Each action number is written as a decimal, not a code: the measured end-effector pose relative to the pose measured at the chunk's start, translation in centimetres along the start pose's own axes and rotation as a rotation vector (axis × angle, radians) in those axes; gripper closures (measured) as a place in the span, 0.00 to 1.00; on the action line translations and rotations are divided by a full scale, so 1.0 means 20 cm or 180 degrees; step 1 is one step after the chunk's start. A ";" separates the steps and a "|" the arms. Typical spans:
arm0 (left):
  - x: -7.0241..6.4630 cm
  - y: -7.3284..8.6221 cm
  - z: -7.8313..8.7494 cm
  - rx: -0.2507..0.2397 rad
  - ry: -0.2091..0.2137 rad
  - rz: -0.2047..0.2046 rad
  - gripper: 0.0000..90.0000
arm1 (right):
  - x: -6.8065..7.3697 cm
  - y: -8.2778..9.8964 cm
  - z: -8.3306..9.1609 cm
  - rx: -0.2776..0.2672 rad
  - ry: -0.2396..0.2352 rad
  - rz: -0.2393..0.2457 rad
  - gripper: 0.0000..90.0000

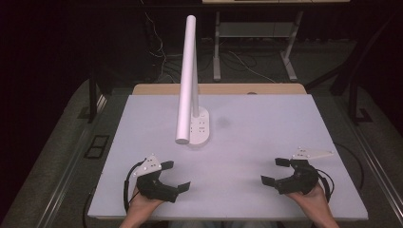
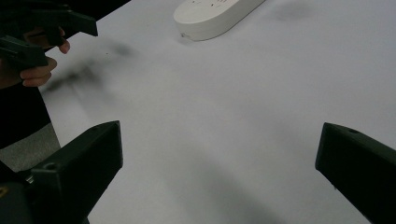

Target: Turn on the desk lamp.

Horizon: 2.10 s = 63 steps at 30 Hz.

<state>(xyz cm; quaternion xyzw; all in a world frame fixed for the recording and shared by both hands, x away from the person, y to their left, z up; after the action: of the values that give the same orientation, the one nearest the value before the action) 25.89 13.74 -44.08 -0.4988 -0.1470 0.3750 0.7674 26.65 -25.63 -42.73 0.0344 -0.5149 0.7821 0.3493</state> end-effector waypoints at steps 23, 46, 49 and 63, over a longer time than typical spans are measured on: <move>0.01 0.00 0.01 -0.0006 -0.0014 0.0010 0.00 | 0.02 -0.09 0.00 0.0113 0.0015 0.0063 0.00; 0.01 0.00 0.00 -0.0006 0.0006 -0.0004 0.00 | -0.01 -0.23 -0.04 0.0156 -0.0124 0.0010 0.00; 0.01 0.00 0.00 -0.0006 0.0009 -0.0002 0.00 | -0.02 -0.27 -0.05 0.0168 -0.0115 0.0046 0.00; 0.01 0.00 0.00 -0.0008 0.0002 0.0011 0.00 | -0.04 -0.44 -0.11 0.0197 -0.0079 0.0176 0.00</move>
<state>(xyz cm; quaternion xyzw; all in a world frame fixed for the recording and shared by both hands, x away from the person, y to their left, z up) 26.10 13.84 -44.06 -0.5002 -0.1465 0.3760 0.7661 33.07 -22.24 -37.15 0.0407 -0.4955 0.8065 0.3199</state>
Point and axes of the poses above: each handheld gripper's, and its own axes: z roughly backward along the jaws, y roughly out of its underside, x roughly to its left, the point moved 3 cm from there along -z, roughly forward along the jaws, and after that the axes turned 11 degrees about -y, right-handed, at the moved point
